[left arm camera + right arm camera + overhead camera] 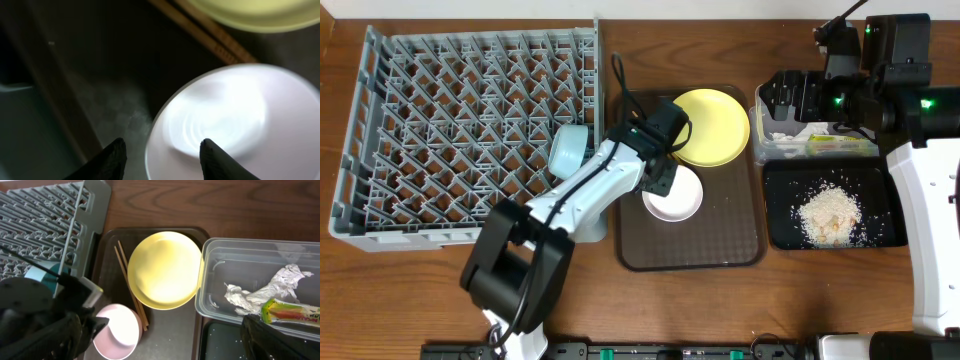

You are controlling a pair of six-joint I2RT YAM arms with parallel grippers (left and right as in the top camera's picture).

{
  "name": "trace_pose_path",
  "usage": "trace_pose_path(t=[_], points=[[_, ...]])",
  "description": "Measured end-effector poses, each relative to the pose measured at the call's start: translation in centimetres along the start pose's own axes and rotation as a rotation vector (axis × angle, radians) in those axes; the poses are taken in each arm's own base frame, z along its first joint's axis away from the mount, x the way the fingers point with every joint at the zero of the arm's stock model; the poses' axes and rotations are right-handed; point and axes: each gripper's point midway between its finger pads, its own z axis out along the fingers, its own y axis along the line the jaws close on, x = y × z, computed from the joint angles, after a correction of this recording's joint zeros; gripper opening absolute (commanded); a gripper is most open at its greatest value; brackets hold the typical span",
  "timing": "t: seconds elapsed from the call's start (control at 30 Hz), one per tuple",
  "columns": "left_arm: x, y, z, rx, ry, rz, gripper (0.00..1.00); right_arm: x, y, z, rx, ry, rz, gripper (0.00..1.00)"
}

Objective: Sort waste into correct bins and load items into the dishwasher
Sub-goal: 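Grasp the pink-white bowl rim with the left gripper and lift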

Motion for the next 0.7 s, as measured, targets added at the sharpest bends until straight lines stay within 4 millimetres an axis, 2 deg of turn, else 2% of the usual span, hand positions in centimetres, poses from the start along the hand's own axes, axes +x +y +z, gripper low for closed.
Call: trace_pose_path(t=[0.1, 0.4, 0.7], points=[[0.3, -0.2, 0.4, 0.017, 0.018, 0.033, 0.37, 0.0, 0.0, 0.0, 0.000, 0.000, 0.000, 0.99], [1.6, -1.1, 0.3, 0.189, 0.108, -0.052, 0.38, 0.0, 0.0, 0.0, 0.000, 0.000, 0.000, 0.99], [2.2, -1.4, 0.7, 0.212, 0.151, -0.102, 0.39, 0.0, 0.0, 0.0, 0.000, 0.000, 0.000, 0.99]])
